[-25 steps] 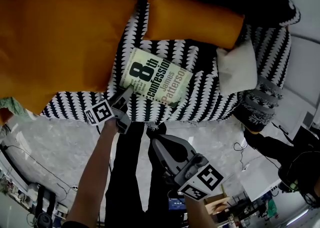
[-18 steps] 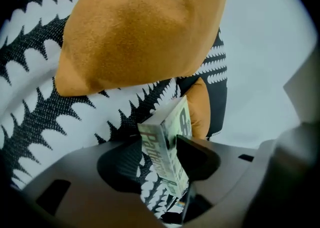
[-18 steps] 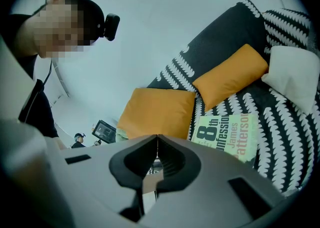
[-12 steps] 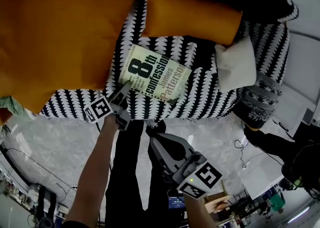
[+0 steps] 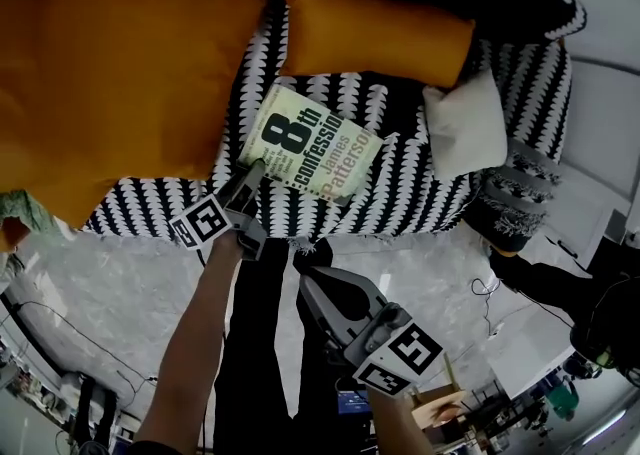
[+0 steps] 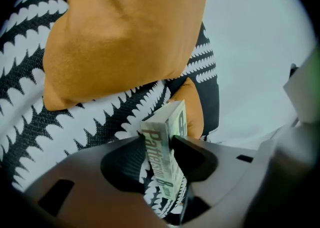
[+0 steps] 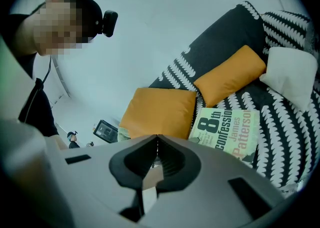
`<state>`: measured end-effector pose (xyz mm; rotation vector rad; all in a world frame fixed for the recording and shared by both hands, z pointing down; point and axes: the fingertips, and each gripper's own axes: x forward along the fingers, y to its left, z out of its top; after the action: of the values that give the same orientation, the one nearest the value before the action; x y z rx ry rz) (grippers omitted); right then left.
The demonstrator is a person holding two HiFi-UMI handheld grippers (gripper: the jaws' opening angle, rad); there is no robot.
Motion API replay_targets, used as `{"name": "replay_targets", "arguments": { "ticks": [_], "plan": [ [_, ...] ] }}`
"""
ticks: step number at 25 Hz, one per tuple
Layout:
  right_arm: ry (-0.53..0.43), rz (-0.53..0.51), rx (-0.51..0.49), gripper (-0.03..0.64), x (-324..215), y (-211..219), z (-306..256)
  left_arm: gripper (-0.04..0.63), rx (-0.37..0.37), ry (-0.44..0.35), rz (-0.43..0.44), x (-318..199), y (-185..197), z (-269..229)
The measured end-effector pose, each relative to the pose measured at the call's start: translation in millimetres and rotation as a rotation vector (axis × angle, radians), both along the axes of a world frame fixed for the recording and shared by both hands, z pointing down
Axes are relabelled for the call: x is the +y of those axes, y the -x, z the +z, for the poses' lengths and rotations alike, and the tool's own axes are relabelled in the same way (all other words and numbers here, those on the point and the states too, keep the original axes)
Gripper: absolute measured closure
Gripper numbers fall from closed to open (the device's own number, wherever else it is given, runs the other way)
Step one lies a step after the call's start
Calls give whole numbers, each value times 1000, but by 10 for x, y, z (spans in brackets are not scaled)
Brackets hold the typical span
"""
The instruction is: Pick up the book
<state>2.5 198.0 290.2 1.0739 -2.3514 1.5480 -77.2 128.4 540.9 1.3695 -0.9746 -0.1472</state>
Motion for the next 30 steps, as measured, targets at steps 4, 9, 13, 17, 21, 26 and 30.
{"name": "replay_targets", "arguments": {
  "ticks": [4, 9, 13, 17, 21, 26, 30],
  "plan": [
    [-5, 6, -4, 600, 53, 3, -25, 414, -3, -27, 26, -55, -7, -115],
    [-16, 12, -15, 600, 107, -39, -81, 419, -8, -42, 28, -56, -1, -210],
    [-20, 21, -9, 600, 128, -68, -110, 423, 15, -43, 8, -35, -6, -268],
    [-31, 27, -5, 600, 181, -138, -158, 426, 35, -59, -9, 10, -50, -371],
    [-34, 33, -9, 600, 253, -239, -167, 430, 45, -77, -24, 41, -108, -426],
    [-47, 35, -9, 600, 354, -265, -264, 430, 155, -60, -110, 50, -190, -656],
    [-59, 37, -11, 600, 350, -231, -337, 431, 154, -113, -103, -33, -126, -830]
  ]
}}
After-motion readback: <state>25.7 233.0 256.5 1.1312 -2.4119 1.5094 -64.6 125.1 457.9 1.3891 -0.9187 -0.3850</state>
